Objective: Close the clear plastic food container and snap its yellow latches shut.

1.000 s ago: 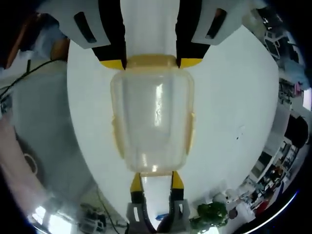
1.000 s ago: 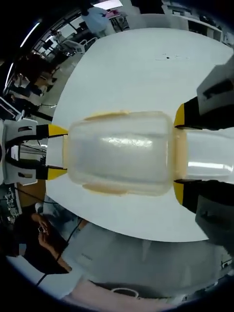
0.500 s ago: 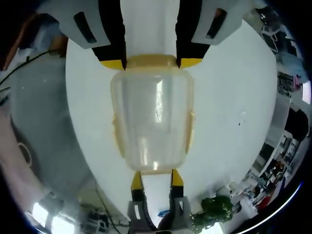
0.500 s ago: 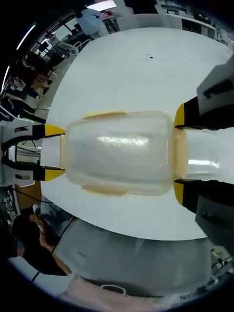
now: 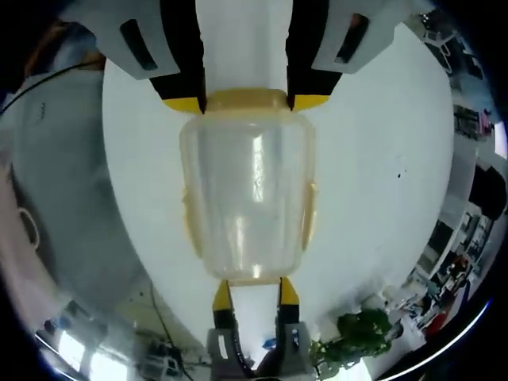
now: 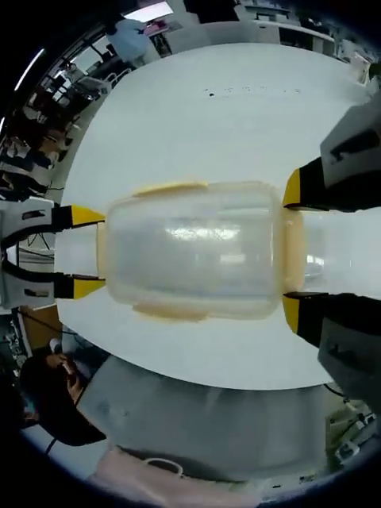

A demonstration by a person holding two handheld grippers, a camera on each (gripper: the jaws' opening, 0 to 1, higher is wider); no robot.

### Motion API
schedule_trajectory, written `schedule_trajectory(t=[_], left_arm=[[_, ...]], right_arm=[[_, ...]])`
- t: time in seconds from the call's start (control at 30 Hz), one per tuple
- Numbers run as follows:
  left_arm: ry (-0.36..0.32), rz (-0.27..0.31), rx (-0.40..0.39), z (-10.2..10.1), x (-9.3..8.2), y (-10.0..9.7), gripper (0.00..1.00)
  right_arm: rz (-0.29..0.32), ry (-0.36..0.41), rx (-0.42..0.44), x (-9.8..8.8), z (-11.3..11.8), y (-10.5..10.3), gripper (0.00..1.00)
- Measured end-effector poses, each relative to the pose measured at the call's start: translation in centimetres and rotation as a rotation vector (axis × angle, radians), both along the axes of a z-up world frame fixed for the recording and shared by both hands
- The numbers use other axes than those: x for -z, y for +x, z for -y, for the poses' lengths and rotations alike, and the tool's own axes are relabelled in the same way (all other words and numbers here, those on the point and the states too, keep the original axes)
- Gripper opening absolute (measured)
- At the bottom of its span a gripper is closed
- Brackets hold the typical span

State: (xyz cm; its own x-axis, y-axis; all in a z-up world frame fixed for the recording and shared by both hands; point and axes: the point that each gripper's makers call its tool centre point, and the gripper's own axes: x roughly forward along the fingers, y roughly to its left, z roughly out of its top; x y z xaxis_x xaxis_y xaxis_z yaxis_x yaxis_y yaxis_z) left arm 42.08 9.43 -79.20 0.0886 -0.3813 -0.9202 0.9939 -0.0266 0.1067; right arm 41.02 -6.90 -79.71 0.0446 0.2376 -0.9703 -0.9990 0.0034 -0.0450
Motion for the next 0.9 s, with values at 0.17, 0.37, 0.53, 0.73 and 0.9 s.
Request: schedule_trajectory(t=[0.17,0.37,0.53,0.73,0.9], left_arm=[[-0.013,0.002,0.01,1.9,0.3,0.1,0.37],[-0.019,-0.008,0.011,3.6,0.5,0.1,0.37],[-0.029,-0.017,0.004,4.6,0.6,0.0,0.37],[-0.037,-0.023,0.001,5.8,0.6,0.3,0.37],[-0.034,-0.026,0.002,6.3,0.7,0.4,0.37]], right_arm=[[-0.002,-0.021,0.008,0.1,1.7,0.0,0.37],[0.0,-0.045,0.006,0.0,3.4,0.0,0.37],[-0.01,-0.05,0.004,0.1,4.6,0.0,0.37],[-0.012,-0.055,0.0,0.4,5.7,0.3,0.37],[-0.018,-0.056,-0.001,0.6,6.3,0.6,0.37]])
